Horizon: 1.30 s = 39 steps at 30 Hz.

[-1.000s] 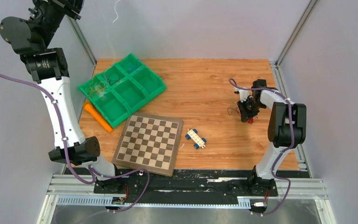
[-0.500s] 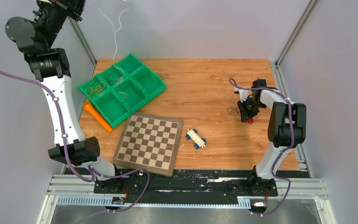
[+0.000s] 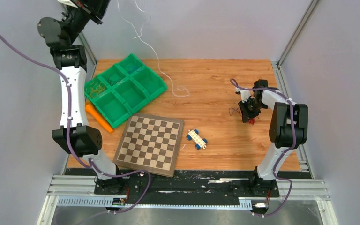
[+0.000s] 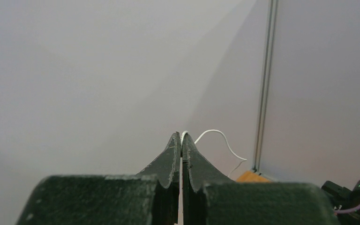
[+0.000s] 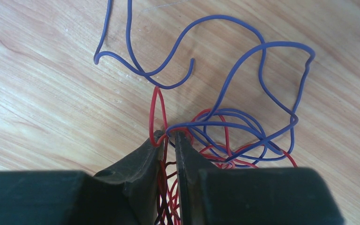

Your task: Untangle the cables

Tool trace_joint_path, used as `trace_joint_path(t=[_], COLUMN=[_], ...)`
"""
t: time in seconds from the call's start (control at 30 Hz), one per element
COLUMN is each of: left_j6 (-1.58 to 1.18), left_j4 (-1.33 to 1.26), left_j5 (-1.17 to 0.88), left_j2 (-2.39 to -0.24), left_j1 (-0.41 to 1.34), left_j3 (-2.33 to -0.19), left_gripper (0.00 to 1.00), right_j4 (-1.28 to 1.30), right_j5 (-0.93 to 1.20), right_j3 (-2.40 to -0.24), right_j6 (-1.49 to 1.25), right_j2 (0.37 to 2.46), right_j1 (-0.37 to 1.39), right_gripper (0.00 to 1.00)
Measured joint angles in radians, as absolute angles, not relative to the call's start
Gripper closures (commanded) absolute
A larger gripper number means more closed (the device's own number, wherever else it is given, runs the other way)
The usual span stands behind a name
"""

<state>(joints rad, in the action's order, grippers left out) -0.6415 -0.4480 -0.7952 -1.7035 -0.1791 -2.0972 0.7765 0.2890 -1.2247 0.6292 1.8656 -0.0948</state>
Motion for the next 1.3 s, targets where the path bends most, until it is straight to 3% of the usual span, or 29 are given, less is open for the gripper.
trace_joint_path(t=[0.47, 0.97, 1.3], left_j6=[-0.434, -0.469, -0.488], left_j4=[-0.433, -0.429, -0.42], left_j5=[-0.672, -0.656, -0.654], left_j2=[-1.732, -1.813, -1.81], left_j1=[-0.16, -0.165, -0.22], left_j3=[-1.844, -2.147, -2.173], left_gripper=[1.0, 1.0, 1.0], right_j4=[0.779, 0.787, 0.79], right_j5=[0.289, 0.289, 0.288], right_j3=[-1.225, -1.234, -1.237], right_j6=[0.622, 0.612, 0.611], right_j2=[1.866, 1.873, 1.876], right_j1=[-0.095, -0.095, -0.095], right_gripper=[0.8, 0.8, 0.8])
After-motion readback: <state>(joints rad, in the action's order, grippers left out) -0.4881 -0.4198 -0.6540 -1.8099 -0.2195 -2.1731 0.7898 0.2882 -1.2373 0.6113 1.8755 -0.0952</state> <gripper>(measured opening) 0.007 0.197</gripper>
